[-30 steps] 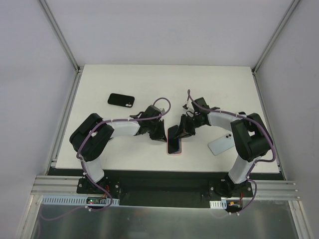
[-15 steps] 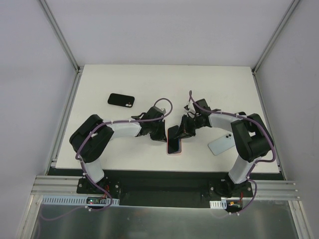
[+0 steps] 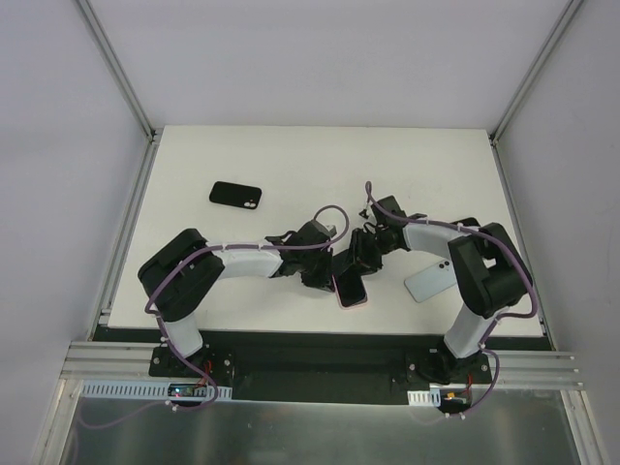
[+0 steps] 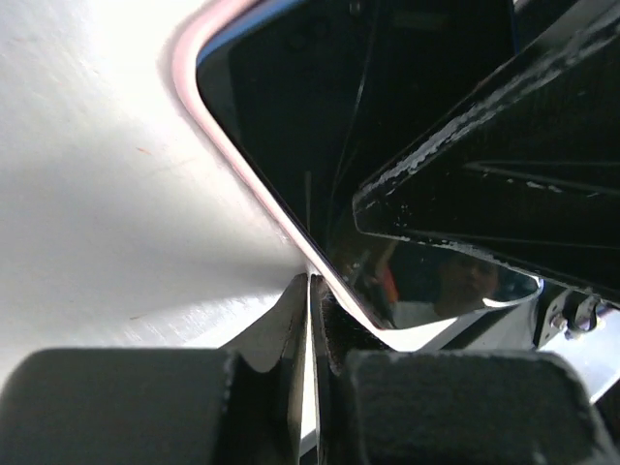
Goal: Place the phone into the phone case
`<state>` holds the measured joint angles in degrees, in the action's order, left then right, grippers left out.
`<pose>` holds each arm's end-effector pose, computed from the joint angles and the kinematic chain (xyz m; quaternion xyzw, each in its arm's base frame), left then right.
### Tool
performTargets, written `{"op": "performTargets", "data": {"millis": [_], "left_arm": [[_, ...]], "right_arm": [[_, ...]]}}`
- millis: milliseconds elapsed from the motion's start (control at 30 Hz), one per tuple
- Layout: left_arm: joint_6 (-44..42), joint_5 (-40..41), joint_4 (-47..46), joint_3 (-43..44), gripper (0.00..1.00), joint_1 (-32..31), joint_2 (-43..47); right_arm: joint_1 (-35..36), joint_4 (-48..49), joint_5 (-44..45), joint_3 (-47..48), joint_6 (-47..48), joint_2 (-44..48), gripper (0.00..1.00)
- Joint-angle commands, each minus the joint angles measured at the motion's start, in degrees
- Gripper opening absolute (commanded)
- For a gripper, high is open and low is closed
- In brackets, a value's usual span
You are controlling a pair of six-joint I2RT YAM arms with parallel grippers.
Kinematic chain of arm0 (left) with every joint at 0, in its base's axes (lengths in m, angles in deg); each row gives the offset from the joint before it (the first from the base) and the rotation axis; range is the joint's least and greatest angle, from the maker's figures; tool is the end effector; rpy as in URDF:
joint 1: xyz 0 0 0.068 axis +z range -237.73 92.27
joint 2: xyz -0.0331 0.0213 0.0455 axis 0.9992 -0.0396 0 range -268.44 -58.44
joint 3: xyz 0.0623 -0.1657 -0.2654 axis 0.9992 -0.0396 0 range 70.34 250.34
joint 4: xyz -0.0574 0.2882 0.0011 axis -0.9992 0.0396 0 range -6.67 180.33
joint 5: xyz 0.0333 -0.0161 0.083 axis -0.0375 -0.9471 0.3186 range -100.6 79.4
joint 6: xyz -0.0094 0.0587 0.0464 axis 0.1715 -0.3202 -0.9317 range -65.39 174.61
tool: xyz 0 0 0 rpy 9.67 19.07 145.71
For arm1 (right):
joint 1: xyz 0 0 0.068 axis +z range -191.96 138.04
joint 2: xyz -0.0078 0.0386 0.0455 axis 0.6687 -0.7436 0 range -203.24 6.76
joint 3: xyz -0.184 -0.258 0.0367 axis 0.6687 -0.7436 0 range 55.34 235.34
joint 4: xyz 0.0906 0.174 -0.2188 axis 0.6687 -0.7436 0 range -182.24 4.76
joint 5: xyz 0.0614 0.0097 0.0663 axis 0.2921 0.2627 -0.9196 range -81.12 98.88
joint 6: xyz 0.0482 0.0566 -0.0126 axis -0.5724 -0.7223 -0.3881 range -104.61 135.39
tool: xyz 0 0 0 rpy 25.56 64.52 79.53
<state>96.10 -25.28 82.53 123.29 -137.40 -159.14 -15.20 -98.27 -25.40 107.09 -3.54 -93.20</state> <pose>0.2482 -0.3174 0.1541 0.1126 0.9170 -0.3430 0.1698 0.3103 0.1967 0.1411 -0.1362 0.9185 0.3553 0.1077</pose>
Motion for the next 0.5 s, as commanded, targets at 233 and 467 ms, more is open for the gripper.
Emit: {"op": "performTargets", "data": {"millis": [233,467], "left_arm": [[1.1,-0.5,-0.6,-0.9,0.07,-0.3,5.0],[0.8,0.5,0.4,-1.4,0.22,2.4,8.5]], "right_arm": [[0.1,-21.1,14.1,9.7,6.3,9.1,0.51],[-0.7,-23.6,19.4,8.0,9.3,12.5,0.43]]}}
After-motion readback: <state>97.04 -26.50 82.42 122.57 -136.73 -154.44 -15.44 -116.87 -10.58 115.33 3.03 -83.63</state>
